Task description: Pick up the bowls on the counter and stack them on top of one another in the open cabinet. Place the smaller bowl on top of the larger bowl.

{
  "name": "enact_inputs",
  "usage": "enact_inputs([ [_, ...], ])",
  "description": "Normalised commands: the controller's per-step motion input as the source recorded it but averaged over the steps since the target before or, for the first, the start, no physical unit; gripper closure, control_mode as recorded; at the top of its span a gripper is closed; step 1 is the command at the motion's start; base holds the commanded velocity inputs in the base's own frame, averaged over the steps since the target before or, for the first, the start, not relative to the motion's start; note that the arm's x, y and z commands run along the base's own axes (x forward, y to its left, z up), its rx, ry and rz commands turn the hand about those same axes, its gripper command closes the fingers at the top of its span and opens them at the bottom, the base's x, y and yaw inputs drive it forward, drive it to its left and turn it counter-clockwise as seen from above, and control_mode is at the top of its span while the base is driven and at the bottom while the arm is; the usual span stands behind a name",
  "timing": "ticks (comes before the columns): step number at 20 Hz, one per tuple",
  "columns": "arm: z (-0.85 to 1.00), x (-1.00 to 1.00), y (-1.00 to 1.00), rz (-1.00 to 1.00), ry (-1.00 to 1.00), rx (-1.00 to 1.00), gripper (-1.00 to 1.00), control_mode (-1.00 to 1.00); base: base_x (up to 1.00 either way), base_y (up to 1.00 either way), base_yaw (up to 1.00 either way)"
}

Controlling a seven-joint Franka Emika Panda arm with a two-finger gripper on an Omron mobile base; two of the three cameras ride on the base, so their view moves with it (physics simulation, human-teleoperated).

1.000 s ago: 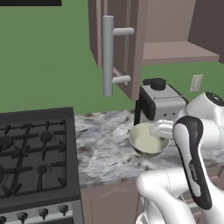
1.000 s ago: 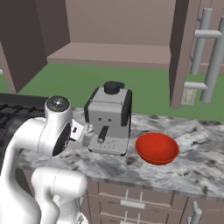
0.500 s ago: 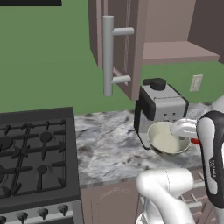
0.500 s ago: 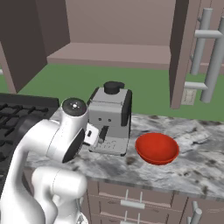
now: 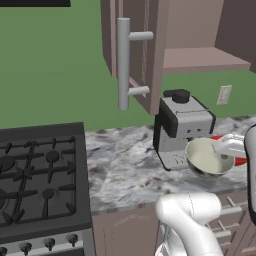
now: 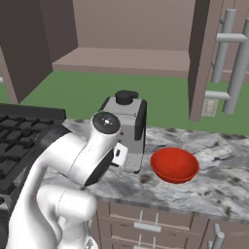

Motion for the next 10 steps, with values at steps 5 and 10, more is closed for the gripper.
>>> enact_inputs([
  [5,-0.2,-0.01,-0.38,0.01,0.0,0.02,1.0,-1.0,0.0,0.0,0.0],
  [10,-0.16,0.0,-0.43,0.0,0.0,0.06,1.0,-1.0,0.0,0.0,0.0],
])
